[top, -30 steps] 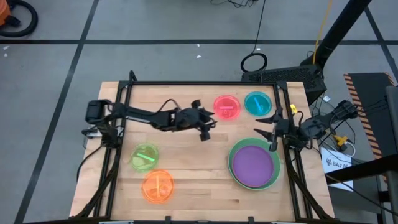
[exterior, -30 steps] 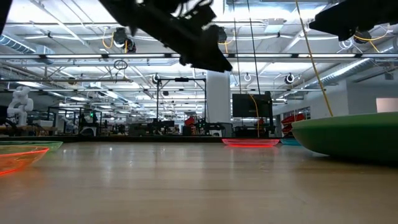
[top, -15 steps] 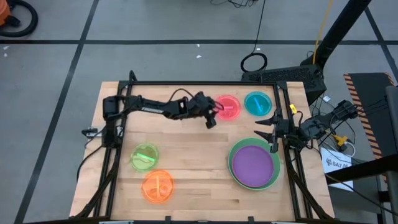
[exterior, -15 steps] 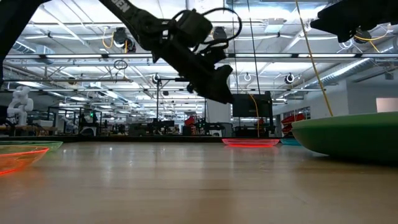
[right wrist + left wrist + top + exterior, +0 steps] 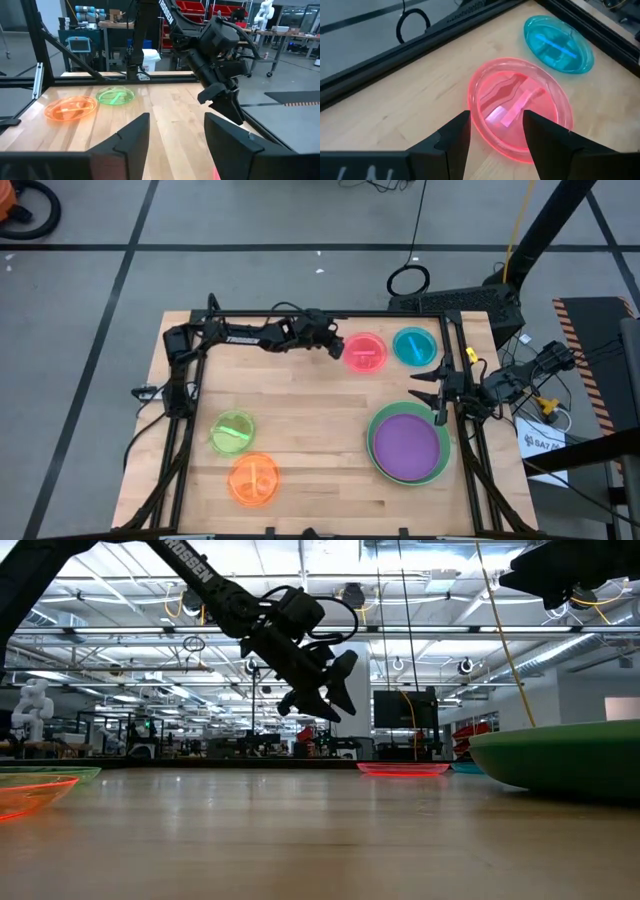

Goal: Stack plastic plates
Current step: Stack the small pink plate on top of the purple plate

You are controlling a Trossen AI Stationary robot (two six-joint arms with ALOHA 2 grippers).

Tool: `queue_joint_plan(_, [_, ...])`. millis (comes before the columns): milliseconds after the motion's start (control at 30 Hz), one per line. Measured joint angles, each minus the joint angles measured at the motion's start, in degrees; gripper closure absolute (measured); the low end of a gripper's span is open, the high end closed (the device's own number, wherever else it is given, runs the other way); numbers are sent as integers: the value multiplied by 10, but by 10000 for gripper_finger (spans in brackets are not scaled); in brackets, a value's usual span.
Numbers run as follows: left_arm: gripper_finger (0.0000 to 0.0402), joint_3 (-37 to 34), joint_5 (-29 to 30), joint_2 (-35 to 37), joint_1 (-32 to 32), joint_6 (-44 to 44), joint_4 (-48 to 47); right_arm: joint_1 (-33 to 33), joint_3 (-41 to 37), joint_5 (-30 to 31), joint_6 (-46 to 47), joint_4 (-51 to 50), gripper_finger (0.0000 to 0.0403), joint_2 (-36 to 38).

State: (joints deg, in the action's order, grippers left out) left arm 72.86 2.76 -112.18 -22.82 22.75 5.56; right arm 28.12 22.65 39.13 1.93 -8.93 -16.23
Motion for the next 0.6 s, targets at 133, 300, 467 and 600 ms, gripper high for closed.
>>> queue_joint_plan(133, [215, 0, -3, 0, 6, 15, 23, 0, 0, 0, -10, 1, 222, 0])
queue_joint_plan(300, [215, 0, -3, 0, 15, 30, 24, 0, 0, 1, -17, 7, 222, 0])
queue_joint_plan(467, [215, 0, -2, -1, 24, 35, 36, 0, 0, 3, -26, 10, 222, 0])
queue_joint_plan(600, [215, 0, 0, -21, 31, 45, 41, 0, 0, 16, -32, 13, 222, 0])
